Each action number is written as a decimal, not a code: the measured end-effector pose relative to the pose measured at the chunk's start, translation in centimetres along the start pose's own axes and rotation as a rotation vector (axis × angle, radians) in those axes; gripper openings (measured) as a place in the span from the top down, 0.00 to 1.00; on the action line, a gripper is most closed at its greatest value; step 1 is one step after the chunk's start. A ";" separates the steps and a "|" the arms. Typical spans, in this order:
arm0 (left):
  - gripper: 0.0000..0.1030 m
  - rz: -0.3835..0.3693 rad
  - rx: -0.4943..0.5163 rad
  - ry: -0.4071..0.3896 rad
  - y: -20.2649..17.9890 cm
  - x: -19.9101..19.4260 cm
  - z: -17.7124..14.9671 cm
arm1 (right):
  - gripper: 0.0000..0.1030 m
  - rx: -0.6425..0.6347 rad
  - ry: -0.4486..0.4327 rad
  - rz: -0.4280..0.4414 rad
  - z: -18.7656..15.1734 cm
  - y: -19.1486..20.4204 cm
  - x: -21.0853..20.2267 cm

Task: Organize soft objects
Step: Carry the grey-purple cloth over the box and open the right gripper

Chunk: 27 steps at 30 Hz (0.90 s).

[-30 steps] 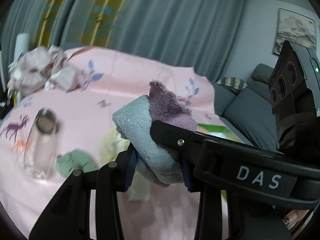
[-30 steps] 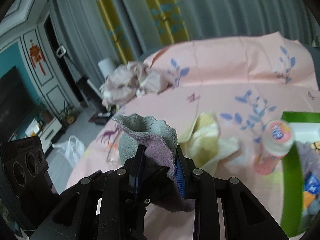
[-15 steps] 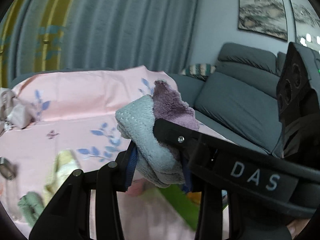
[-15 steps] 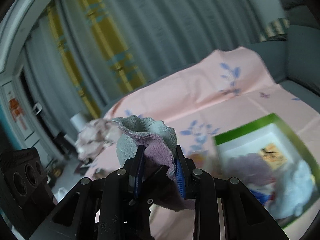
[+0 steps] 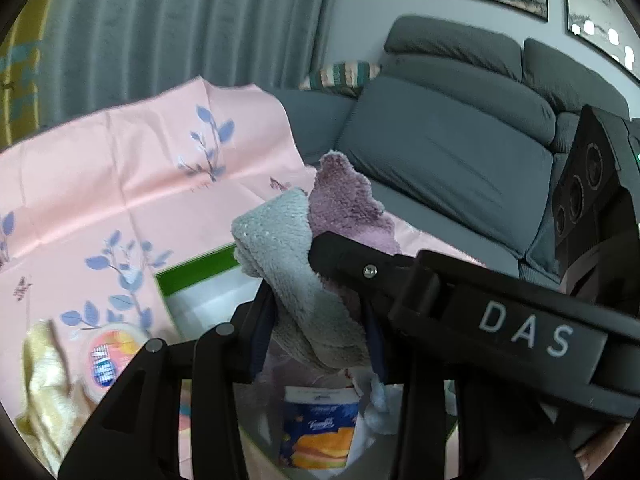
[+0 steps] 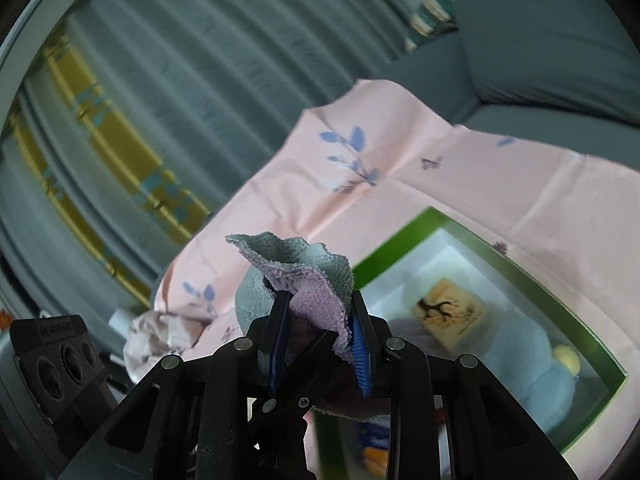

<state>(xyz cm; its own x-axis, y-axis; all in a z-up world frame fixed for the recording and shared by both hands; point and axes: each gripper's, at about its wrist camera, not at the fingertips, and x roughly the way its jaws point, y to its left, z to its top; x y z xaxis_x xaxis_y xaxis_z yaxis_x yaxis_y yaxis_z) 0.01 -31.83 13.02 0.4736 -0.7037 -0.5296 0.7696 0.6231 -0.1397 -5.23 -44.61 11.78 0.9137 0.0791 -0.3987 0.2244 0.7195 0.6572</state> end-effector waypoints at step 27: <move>0.42 0.076 -0.056 0.050 0.4 0.3 -1.5 | 0.47 0.115 0.064 -0.142 -0.3 -2.7 1.4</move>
<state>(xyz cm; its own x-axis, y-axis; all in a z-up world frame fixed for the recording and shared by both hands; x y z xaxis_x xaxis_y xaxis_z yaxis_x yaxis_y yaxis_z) -0.19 -31.33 11.57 0.5065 -0.6368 -0.5814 0.7063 0.6931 -0.1438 -4.62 -46.26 9.23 0.8474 0.0289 -0.5301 0.3902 0.6433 0.6587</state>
